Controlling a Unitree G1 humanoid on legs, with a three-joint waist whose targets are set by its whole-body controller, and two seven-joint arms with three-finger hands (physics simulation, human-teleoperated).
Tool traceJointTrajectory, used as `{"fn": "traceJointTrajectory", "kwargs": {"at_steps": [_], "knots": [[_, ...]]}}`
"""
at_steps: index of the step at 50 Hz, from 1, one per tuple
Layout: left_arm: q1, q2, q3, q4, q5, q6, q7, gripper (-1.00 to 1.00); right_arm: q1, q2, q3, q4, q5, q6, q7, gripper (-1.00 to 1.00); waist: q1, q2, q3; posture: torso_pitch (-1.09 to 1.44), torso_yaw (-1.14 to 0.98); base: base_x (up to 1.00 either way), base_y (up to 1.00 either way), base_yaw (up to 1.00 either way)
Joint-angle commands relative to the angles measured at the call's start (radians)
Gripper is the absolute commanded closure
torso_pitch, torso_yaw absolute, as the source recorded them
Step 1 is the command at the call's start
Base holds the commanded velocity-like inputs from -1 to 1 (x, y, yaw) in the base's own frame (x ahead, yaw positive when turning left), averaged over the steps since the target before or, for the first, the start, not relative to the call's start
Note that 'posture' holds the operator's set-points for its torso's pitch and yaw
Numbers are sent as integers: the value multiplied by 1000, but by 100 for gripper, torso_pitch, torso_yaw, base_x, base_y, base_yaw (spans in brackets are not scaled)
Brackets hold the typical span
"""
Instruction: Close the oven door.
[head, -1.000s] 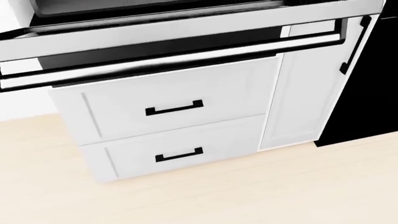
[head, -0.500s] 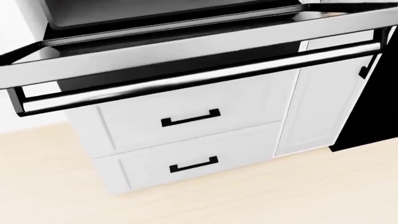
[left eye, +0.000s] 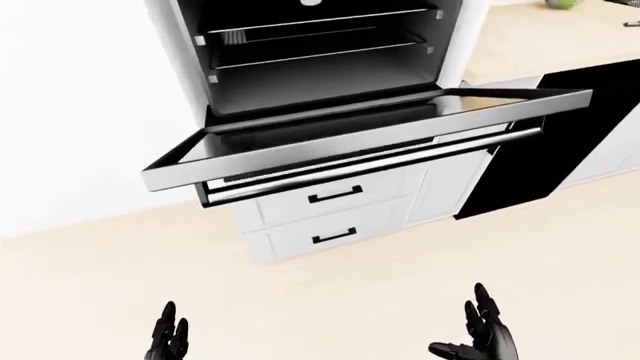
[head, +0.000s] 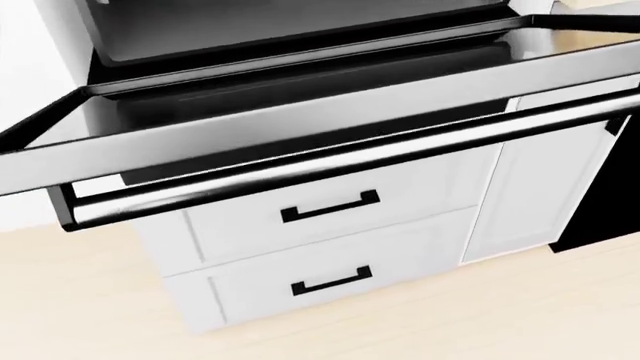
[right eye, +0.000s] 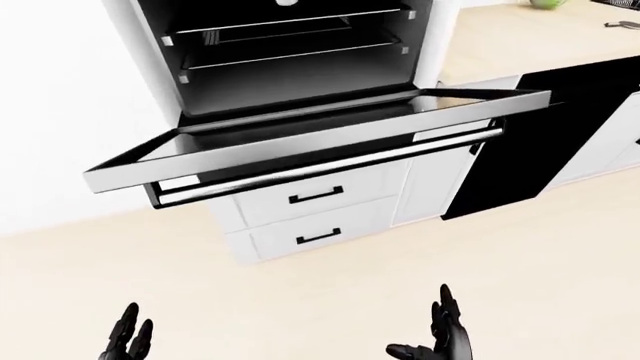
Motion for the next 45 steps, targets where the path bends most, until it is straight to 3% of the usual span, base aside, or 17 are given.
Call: {"fn": "traceJointTrajectory", "kwargs": {"at_steps": [1, 9, 11, 12, 13, 18, 22, 24, 26, 27, 29, 37, 39, 41, 42, 43, 45], "knots": [[-10, 5, -2, -19, 0, -26, -8, -100, -7, -29, -14, -21, 9, -30, -2, -100, -1, -4, -5, 0, 0, 7, 25, 0], [-10, 5, -1, -20, -2, -27, -9, -100, -7, -30, -14, -21, 10, -30, -1, -100, -3, -85, -2, 0, 0, 7, 25, 0], [-11, 5, -1, -21, -2, -25, -9, -100, -8, -29, -14, -21, 10, -30, -1, -100, -2, -123, -6, 0, 0, 7, 25, 0], [-11, 5, -2, -21, -2, -25, -9, -100, -8, -29, -14, -21, 10, -30, -1, -100, -4, -154, -15, 0, 0, 7, 26, 0], [-11, 5, -2, -21, -2, -26, -8, -100, -8, -29, -14, -21, 11, -30, 1, -100, -11, -113, -6, 0, 0, 7, 25, 0], [-10, 5, -1, -22, -4, -26, -10, -100, -9, -29, -14, -21, 12, -30, 2, -100, -17, -112, -13, 0, 0, 7, 27, 0], [-11, 6, -1, -22, -5, -26, -10, -100, -10, -30, -16, -22, 15, -28, 4, -100, -17, -70, -3, 0, 0, 7, 31, 0], [-11, 6, -2, -22, -5, -26, -9, -100, -9, -31, -17, -22, 16, -29, 7, -100, -18, -28, -6, 0, 0, 7, 32, 0], [-11, 6, -2, -23, -5, -26, -10, -100, -10, -31, -17, -22, 17, -28, 7, -100, -11, 49, -28, 0, 0, 6, 32, 0], [-11, 7, -2, -23, -6, -26, -10, -100, -10, -31, -17, -22, 18, -27, 8, -100, -3, -2, -19, 0, 0, 4, 31, 0], [-11, 7, -2, -23, -6, -26, -10, -100, -11, -32, -16, -22, 18, -27, 8, -100, 4, 0, -12, 0, 0, 4, 32, 0], [-13, 8, -2, -25, -8, -25, -10, -100, -13, -34, -18, -22, 22, -25, 8, -100, 0, -80, -4, 0, 0, 3, 32, 0], [-13, 9, -2, -25, -8, -24, -10, -100, -14, -34, -18, -23, 22, -24, 8, -100, 0, -110, -5, 0, 0, 3, 32, 0], [-14, 9, -2, -26, -9, -23, -10, -100, -15, -33, -17, -23, 22, -24, 6, -100, -3, -161, -18, 0, 0, 3, 32, 0], [-14, 9, -3, -26, -9, -23, -9, -100, -15, -33, -16, -24, 22, -23, 6, -100, -13, -102, -8, 0, 0, 3, 33, 0], [-15, 9, -3, -26, -9, -23, -9, -100, -16, -33, -16, -24, 22, -23, 6, -100, -12, -121, -11, 0, 0, 4, 32, 0], [-15, 8, -4, -27, -9, -22, -7, -100, -17, -34, -17, -25, 24, -21, 6, -100, -20, -121, -17, 0, 0, 3, 32, 0]]}}
